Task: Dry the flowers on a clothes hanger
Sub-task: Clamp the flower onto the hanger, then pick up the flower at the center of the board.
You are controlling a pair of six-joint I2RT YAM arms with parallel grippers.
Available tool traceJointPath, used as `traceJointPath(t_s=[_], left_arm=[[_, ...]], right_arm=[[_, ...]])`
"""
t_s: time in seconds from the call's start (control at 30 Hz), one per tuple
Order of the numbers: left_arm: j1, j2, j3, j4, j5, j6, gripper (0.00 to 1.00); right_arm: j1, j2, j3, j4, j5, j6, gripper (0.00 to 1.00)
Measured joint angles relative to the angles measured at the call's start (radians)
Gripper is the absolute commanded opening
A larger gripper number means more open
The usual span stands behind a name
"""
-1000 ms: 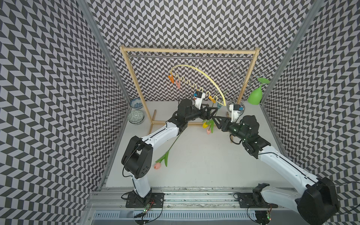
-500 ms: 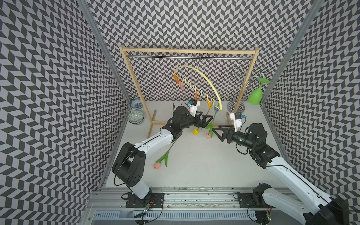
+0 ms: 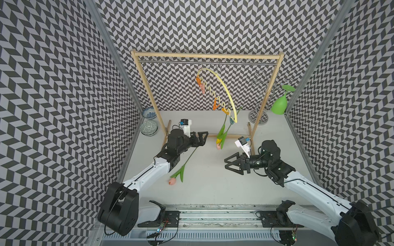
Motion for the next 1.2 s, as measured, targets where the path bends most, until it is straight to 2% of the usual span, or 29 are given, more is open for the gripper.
traceJointPath(t_s=[0.07,0.13,0.23,0.4,0.53,0.73,0.83,1.03,1.2], left_arm=[[0.076,-0.064,-0.118,0.006,-0.031,-0.044,1.0],[0.147,-0.096,-0.232,0.021,-0.031,-0.085,0.98],[0.185,-0.08,-0.348,0.026,0.003,-0.122,0.93],[0.183,0.0,-0.375,0.037,0.085,-0.136,0.92],[0.182,0.045,-0.375,0.05,0.121,-0.136,0.92],[0.17,0.058,-0.377,0.052,0.137,-0.136,0.92],[0.162,0.05,-0.394,0.071,0.147,-0.145,0.91],[0.128,-0.025,-0.47,0.111,0.182,-0.226,0.93],[0.124,-0.122,-0.459,0.063,0.16,-0.269,0.95]], right_arm=[[0.113,0.019,0.026,-0.043,0.134,-0.014,0.63],[0.211,0.06,0.054,-0.064,0.273,-0.008,0.56],[0.327,0.148,0.079,-0.066,0.466,0.021,0.54],[0.436,0.335,0.098,-0.069,0.71,0.061,0.54],[0.443,0.438,0.125,-0.084,0.82,0.074,0.54],[0.441,0.481,0.13,-0.062,0.911,0.099,0.55],[0.441,0.56,0.173,-0.054,0.957,0.151,0.55],[0.428,0.819,0.432,-0.128,1.049,0.276,0.54],[0.399,0.986,0.619,-0.215,1.091,0.332,0.54]])
